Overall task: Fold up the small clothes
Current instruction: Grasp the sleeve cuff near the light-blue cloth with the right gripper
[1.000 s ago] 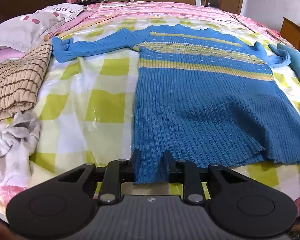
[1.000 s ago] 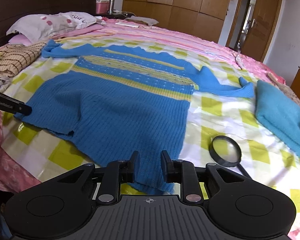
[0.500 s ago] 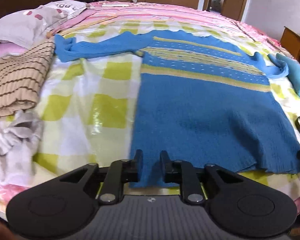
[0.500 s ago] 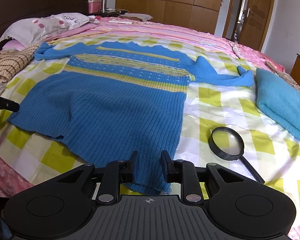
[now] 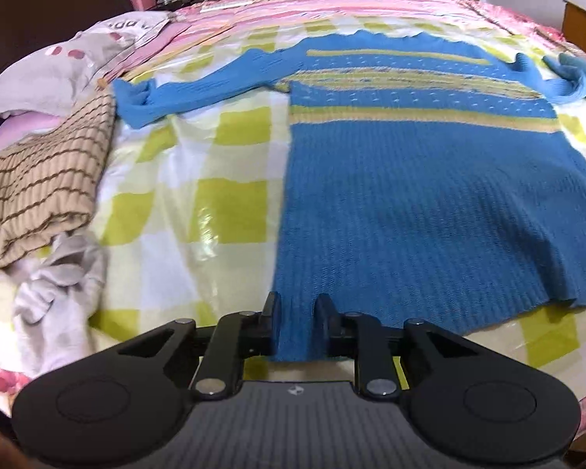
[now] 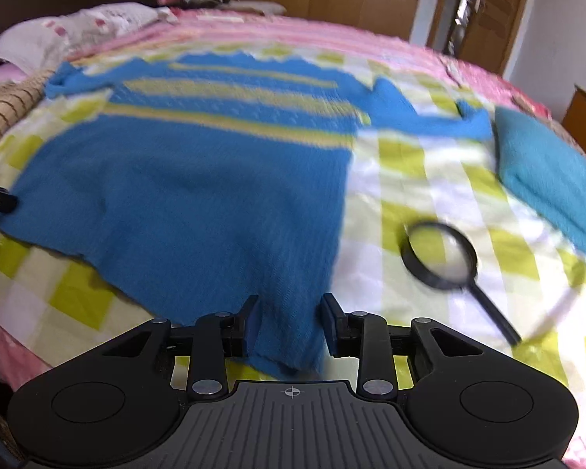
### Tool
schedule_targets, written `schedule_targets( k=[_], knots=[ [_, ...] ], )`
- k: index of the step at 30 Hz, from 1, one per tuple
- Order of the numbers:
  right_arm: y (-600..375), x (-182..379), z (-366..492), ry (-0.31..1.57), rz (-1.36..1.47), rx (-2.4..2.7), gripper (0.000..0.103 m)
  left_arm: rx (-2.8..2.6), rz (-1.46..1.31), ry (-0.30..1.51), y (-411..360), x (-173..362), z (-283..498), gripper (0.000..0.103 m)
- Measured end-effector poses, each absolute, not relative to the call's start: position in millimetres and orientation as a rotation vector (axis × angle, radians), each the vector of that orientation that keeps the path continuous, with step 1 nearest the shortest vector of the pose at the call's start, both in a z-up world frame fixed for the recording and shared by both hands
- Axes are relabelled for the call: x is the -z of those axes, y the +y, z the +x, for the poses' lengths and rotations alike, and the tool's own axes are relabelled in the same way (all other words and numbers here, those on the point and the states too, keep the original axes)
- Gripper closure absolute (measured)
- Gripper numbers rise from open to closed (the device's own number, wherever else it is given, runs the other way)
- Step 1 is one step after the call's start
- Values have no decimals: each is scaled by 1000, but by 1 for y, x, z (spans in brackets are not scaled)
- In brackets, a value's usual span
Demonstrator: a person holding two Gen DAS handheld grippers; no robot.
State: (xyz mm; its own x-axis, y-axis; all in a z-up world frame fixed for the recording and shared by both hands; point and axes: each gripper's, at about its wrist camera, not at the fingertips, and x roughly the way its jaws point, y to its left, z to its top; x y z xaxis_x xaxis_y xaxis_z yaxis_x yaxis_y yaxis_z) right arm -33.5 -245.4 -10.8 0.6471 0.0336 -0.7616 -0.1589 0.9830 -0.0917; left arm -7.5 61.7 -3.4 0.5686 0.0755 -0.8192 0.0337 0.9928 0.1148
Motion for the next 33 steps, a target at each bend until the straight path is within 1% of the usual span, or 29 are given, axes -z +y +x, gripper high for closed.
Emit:
schedule_targets(
  k=[4,8,12,16,23,26,33],
  knots=[
    [-254,3,-37,858,-112,-108,73,-12,92,943,63,-7,-12,75],
    [-257,-17,-37,782,-78,-114,73,29,51,895,55,-25,-10,75],
    [-264,-28,-21,733,-59,-103,72,93,42,846,33,-38,7,75],
    [-274,-32,-1,703,-43,-69,71,155,46,834,9,-40,31,74],
    [-318,-36,55,679,24,24,70,256,37,832,-42,-34,78,71],
    [-344,-39,88,680,82,67,70,303,30,825,-66,-32,101,69],
    [-415,-42,174,686,233,172,69,374,37,792,-121,-30,152,68]
  ],
)
